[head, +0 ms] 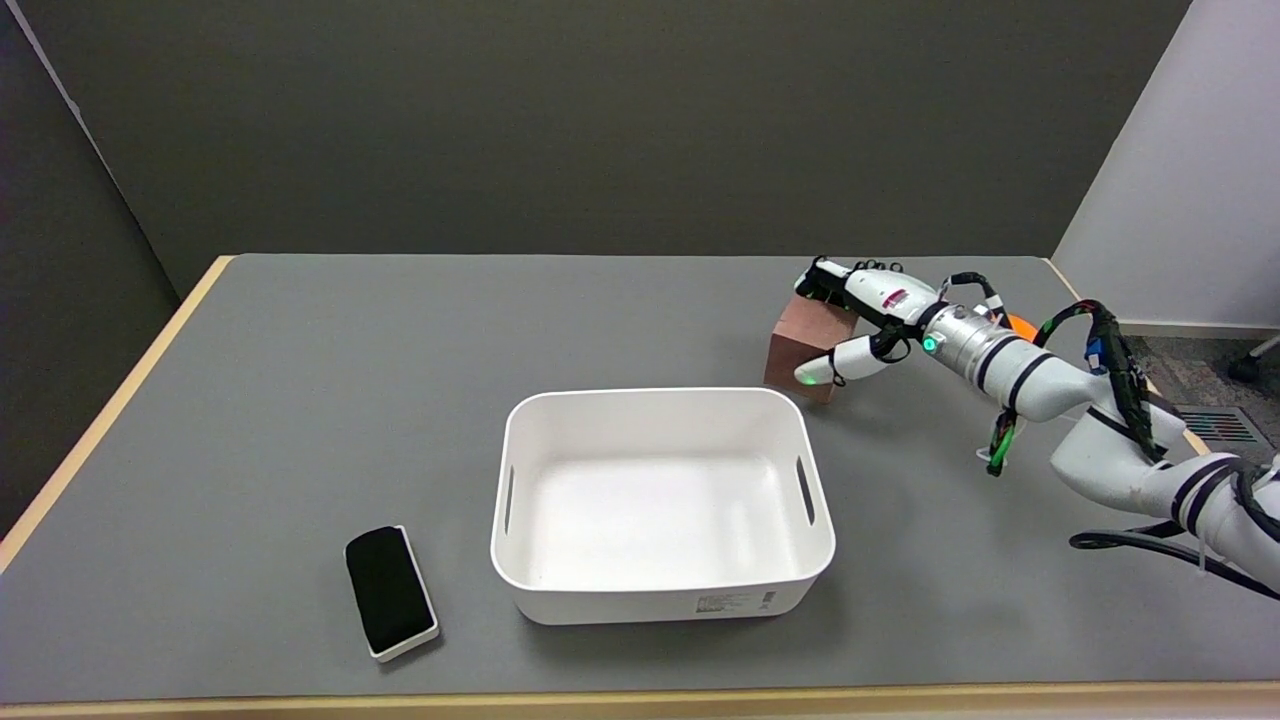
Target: Pick up wooden cube.
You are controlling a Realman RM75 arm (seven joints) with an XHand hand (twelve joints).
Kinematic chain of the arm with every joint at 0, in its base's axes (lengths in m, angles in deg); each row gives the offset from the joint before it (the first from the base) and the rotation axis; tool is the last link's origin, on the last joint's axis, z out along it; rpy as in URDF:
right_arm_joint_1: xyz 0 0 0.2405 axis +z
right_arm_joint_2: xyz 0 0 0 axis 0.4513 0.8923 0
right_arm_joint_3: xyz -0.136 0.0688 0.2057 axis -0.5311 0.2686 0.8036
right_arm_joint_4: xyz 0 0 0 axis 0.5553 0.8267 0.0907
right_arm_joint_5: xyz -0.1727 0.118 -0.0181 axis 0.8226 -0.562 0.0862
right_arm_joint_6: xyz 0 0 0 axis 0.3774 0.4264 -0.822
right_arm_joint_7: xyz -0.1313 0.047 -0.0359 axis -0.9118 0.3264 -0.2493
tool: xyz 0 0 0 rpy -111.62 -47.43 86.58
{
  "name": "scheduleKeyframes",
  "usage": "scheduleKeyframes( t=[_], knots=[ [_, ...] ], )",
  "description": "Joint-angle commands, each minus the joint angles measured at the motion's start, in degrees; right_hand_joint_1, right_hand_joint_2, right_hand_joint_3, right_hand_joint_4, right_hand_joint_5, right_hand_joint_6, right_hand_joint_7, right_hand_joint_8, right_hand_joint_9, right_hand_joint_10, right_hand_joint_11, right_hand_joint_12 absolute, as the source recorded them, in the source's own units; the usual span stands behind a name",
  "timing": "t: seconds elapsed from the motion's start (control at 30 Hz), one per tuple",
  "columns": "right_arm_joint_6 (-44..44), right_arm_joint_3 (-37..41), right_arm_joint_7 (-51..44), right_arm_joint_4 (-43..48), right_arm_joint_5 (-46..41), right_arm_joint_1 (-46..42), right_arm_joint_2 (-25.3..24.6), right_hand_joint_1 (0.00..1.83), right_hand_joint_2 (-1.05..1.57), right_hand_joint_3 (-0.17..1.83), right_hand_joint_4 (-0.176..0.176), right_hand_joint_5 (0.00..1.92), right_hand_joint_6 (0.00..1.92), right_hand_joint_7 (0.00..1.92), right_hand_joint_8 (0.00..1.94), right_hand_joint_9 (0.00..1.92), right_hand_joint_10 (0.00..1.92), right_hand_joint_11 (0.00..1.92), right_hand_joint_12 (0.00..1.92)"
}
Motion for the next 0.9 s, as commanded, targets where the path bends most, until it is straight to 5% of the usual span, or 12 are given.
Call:
scheduleKeyframes(
  t=[0.03, 0.57, 0.9],
  knots=[
    [4.68, 5.76, -5.42, -0.54, -0.05, -0.28, -1.26, 1.13, 1.34, 0.01, -0.161, 0.51, 1.59, 0.67, 1.62, 0.74, 1.3, 0.23, 1.92],
    [9.67, 19.81, -17.27, 9.5, -0.77, 1.83, -1.47, 1.15, 1.3, 0.04, -0.155, 0.49, 1.55, 0.78, 1.55, 0.77, 1.32, 0.36, 1.92],
    [13.14, 20.28, -3.67, 28.27, -16.61, -10.62, 1.18, 1.18, 1.24, 0.1, -0.176, 0.52, 1.53, 0.82, 1.48, 0.8, 1.31, 0.53, 1.92]
  ],
)
